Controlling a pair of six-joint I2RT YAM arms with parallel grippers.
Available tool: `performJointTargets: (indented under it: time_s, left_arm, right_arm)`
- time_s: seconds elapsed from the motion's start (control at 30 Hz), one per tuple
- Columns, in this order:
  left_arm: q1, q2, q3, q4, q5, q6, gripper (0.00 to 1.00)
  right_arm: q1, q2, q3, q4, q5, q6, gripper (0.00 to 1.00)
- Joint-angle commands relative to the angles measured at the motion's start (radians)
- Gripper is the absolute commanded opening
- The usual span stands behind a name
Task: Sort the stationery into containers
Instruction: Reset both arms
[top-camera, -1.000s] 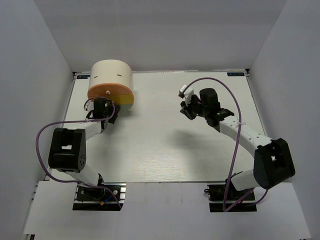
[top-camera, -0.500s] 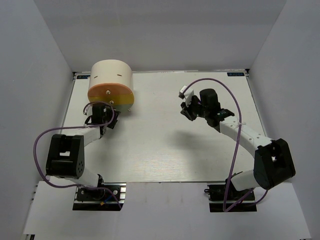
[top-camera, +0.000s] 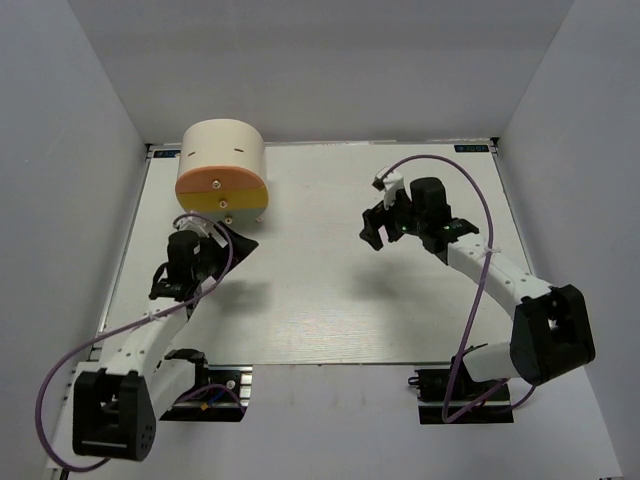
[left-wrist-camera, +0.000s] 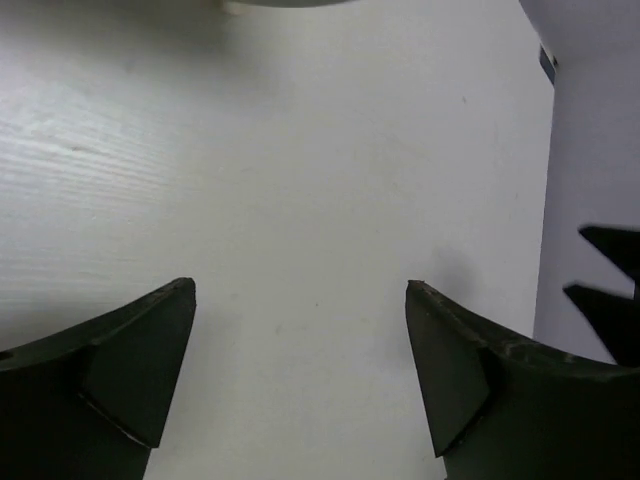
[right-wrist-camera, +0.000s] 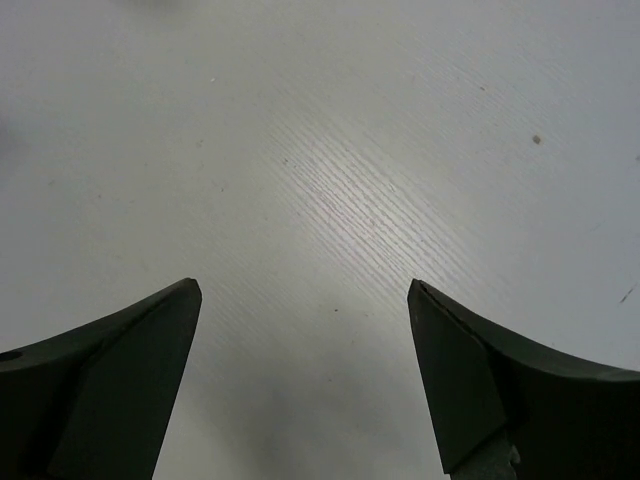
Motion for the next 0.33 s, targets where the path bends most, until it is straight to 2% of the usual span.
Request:
performJointTargets:
  time_s: [0.0, 0.17, 0.3]
  left_arm:
    - [-0.003, -0.1, 0.079, -0.074, 0.135, 0.202, 0.98]
    - [-0.003, -0.178, 0.166, -0.126, 0.134, 0.288, 1.0]
    - [-0.003, -0.189, 0.205, -0.137, 0.133, 0.312, 1.0]
  right_arm:
    - [-0.014, -0.045, 0.056, -0.046, 0.064, 0.157, 0.9]
    - [-0.02, -0.094, 0.096, -0.104, 0.157, 0.2, 0.9]
    - [-0.027, -0.149, 0.025, -0.063, 0.207, 0.167, 0.9]
